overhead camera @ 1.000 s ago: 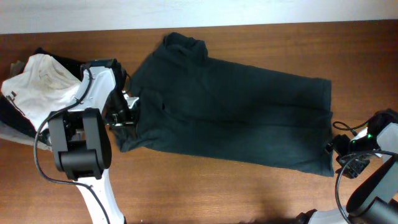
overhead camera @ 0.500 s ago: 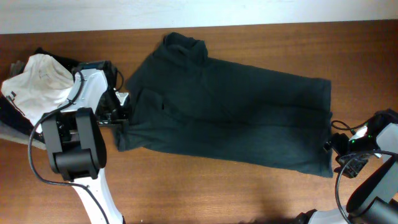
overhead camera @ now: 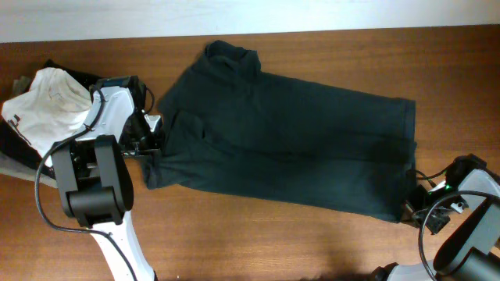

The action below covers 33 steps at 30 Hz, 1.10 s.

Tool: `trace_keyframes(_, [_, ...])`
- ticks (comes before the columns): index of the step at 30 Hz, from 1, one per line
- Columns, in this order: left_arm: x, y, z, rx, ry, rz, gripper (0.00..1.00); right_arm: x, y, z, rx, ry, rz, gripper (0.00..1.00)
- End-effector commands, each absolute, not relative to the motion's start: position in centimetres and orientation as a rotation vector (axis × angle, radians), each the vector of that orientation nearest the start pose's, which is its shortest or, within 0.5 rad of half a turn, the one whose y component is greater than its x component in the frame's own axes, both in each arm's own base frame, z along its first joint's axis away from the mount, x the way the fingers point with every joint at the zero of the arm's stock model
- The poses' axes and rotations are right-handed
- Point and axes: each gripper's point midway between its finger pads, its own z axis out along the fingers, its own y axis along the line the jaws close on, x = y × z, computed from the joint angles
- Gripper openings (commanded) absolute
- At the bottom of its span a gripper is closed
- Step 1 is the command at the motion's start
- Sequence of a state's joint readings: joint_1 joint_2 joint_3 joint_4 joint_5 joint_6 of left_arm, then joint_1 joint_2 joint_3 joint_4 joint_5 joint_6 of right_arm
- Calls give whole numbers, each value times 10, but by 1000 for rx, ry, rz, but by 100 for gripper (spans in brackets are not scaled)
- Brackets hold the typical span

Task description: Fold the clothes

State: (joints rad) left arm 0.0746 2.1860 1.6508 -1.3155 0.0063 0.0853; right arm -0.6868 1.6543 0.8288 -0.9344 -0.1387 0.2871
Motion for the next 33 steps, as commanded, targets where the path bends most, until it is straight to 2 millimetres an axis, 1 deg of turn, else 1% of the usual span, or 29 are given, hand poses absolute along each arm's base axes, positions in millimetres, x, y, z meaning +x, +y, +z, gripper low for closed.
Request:
trace_keyframes(1, [342, 31, 16, -19, 3432, -12, 0, 172, -145, 11, 1632, 2861, 56, 4])
trace_keyframes(3, [346, 31, 17, -18, 3421, -7, 0, 164, -157, 19, 1702, 2843, -71, 4])
trace_keyframes(5, [357, 32, 21, -18, 3383, -4, 0, 164, -162, 21, 1704, 2835, -106, 4])
trace_keyframes(6, [361, 32, 23, -18, 3367, -2, 2, 165, -163, 21, 1710, 2829, -106, 4])
trace_keyframes(8, [374, 33, 32, -18, 3323, 3, 11, 165, -163, 21, 1711, 2828, -107, 4])
trace_keyframes(9, [380, 34, 37, -19, 3304, 5, 23, 165, -163, 21, 1711, 2828, -107, 4])
trace_keyframes(10, [382, 34, 40, -19, 3299, 5, 27, 164, -163, 21, 1711, 2828, -107, 4])
trace_keyframes(12, [378, 33, 47, -20, 3321, -6, 37, 164, -162, 21, 1712, 2831, -106, 4])
trace_keyframes(13, [369, 24, 49, -28, 3356, -87, 40, 164, -162, 21, 1713, 2831, -106, 4])
trace_keyframes(15, [357, 10, 53, -47, 3401, -226, 40, 164, -162, 21, 1713, 2831, -105, 4])
trace_keyframes(16, [351, 6, 55, -53, 3420, -261, 40, 164, -162, 21, 1713, 2831, -104, 4])
trace_keyframes(20, [322, 2, 61, -58, 3541, -304, 40, 165, -162, 21, 1711, 2828, -101, 5])
trace_keyframes(22, [311, 1, 58, -64, 3583, -314, 40, 165, -162, 21, 1711, 2826, -94, 5])
trace_keyframes(25, [304, -2, 47, -73, 3598, -343, 35, 166, -162, 21, 1711, 2826, -94, 5])
trace_keyframes(26, [303, -5, 43, -78, 3595, -372, 35, 166, -162, 21, 1711, 2826, -94, 5])
trace_keyframes(29, [298, -11, 28, -40, 3599, -367, 35, 166, -161, 21, 1711, 2825, -89, 5])
trace_keyframes(33, [299, -16, 17, 3, 3580, -356, 35, 167, -162, 21, 1710, 2823, -89, 5])
